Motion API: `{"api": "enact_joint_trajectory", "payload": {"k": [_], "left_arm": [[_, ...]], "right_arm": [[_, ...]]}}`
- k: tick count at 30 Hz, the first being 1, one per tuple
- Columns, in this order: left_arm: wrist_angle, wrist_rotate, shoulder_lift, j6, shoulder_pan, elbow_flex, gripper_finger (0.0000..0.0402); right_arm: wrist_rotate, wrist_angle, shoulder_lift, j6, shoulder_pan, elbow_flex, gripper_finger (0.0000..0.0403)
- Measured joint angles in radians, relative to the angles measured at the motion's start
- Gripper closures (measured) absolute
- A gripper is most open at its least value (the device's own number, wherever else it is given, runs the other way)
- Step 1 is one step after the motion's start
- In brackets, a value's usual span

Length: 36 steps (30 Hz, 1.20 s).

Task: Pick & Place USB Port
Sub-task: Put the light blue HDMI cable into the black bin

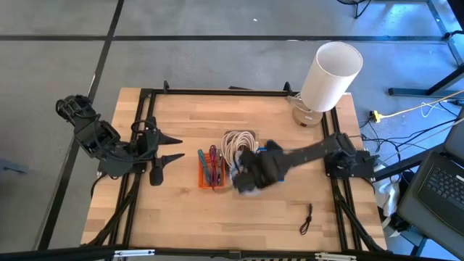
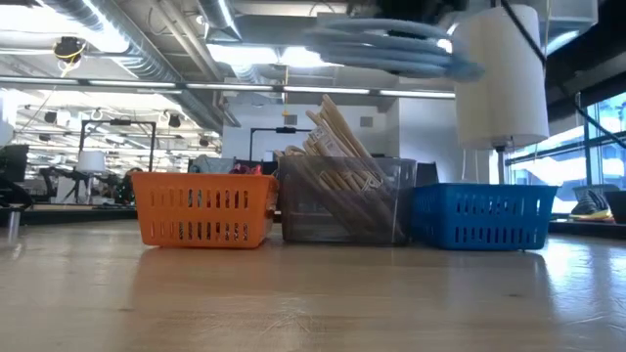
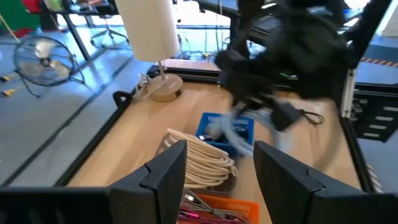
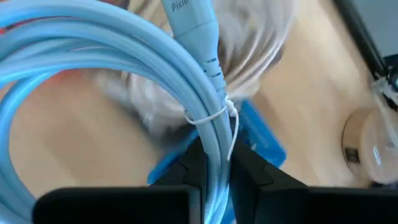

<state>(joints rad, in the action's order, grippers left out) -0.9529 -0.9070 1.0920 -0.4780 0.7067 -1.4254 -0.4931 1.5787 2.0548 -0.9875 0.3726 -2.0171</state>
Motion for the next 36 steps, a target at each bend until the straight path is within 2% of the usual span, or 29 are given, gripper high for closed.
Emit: {"api": "enact_joint_trajectory", "payload": {"k": [5,10,12,15,20,29,36], "left_arm": [[-0.001,0.043,0.000,-0.011,0.000,0.000,0.0222],[-0.002,0.042,0.003,-0.018,0.000,0.000,0.0222],[-0.002,0.043,0.003,-0.031,0.000,0.000,0.0222],[-0.002,0.055,0.003,-0.043,0.000,0.000,0.0222],[-0.002,0.063,0.004,-0.043,0.000,0.000,0.0222],[-0.009,0.061,0.004,-0.043,0.000,0.000,0.0222],[-0.009,0.060,0.004,-0.059,0.000,0.000,0.0222]], "right_arm": [[-0.014,-0.118,-0.070,0.149,-0.093,-0.001,0.0365],[0.046,-0.186,-0.083,0.271,-0.172,0.002,0.0365],[0.055,-0.209,-0.087,0.310,-0.205,0.039,0.0365],[0.122,-0.254,-0.090,0.338,-0.240,0.121,0.0365],[0.161,-0.456,-0.121,0.368,-0.251,0.247,0.0365],[0.151,-0.637,-0.126,0.390,-0.296,0.457,0.0365],[0.066,-0.672,-0.127,0.367,-0.298,0.513,0.0365]]}}
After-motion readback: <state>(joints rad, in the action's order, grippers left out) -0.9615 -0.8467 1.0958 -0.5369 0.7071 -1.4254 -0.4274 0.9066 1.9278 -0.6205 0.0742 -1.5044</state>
